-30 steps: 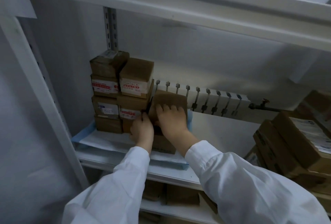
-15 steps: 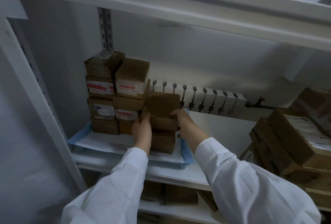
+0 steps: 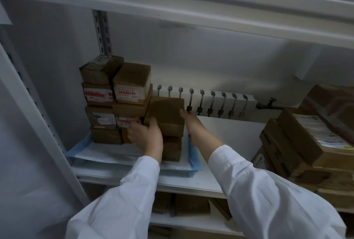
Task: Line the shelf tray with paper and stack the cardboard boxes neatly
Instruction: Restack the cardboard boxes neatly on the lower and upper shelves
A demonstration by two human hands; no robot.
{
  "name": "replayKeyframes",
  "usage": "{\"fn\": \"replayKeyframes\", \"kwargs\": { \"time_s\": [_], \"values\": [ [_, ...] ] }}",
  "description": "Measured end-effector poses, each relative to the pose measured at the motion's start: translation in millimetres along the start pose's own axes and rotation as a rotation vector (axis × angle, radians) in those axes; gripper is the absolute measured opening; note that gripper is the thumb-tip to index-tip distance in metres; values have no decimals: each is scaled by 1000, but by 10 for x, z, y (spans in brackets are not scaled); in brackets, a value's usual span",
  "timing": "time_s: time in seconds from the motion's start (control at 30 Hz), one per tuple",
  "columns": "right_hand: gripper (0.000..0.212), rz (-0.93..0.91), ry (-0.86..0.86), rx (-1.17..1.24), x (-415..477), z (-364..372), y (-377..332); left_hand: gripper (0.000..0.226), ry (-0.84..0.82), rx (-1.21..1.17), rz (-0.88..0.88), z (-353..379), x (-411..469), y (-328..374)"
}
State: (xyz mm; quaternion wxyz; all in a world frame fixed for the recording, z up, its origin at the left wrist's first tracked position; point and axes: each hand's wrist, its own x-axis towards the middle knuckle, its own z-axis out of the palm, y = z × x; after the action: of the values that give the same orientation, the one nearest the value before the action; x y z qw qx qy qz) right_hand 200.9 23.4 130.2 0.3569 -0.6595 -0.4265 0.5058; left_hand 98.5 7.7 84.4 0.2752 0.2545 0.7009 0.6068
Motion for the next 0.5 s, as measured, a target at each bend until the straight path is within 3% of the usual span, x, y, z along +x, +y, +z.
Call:
{"fn": "replayKeyframes", "kwargs": {
  "time_s": [0.1, 0.23, 0.37, 0.5],
  "values": [
    [59, -84, 58, -36, -26, -118, -33, 45, 52, -114, 181, 34, -204, 140],
    [53, -204, 126, -56, -155, -406, -40, 36, -28, -247, 341, 149, -496, 327],
    [46, -376, 219, -140, -346, -755, 3, 23, -281, -308, 243, 330, -829, 542],
    [45, -492, 334, -390, -583, -1221, 69, 24, -549, -162, 121, 655, -1191, 617]
  ]
}}
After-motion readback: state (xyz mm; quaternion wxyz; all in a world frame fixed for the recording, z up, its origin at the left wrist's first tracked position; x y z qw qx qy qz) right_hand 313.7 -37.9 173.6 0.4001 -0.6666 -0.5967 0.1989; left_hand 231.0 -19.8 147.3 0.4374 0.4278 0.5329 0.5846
